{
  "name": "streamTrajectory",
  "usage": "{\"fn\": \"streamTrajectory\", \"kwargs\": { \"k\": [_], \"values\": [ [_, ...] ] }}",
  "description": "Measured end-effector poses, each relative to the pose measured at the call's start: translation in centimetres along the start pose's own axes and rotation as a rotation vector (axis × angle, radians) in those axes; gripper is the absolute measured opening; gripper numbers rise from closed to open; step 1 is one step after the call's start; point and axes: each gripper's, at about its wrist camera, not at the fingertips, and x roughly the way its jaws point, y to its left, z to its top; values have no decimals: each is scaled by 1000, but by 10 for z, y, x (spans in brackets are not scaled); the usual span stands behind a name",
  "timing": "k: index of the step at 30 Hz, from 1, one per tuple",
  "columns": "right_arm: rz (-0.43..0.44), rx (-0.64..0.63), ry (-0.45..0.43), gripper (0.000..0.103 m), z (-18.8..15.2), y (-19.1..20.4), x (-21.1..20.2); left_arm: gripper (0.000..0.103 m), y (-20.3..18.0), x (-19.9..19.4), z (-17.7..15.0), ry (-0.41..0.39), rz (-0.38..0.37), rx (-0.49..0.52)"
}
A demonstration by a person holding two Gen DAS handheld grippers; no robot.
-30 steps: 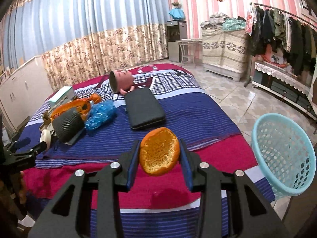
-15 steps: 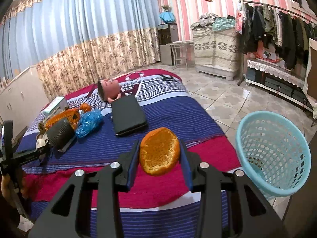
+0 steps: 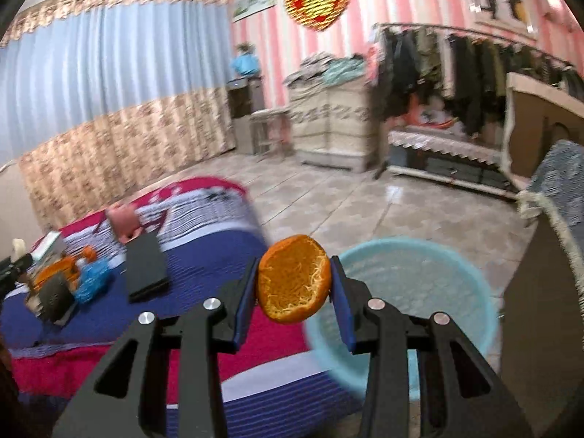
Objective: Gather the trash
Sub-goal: 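Carry the orange peel and white lid over the light-blue wastebasket with both tools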
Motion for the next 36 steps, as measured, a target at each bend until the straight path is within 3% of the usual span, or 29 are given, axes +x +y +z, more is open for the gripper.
{"fn": "streamTrajectory", "kwargs": {
  "k": [6,12,17,24,36],
  "values": [
    [-151,3,-35,39,19,-68,15,61,-87,8,20,-38,-174,26],
    [-183,112,5,39,8,-111,41,61,-165,28,19,-13,-301,70],
    [-205,144,21,39,2,-134,58,61,-216,53,13,22,-347,127],
    [-270,158,39,39,-9,-155,50,61,-280,82,1,88,-400,177],
    [-331,205,89,39,-21,-180,54,61,-373,105,-28,101,-505,325]
  ]
}}
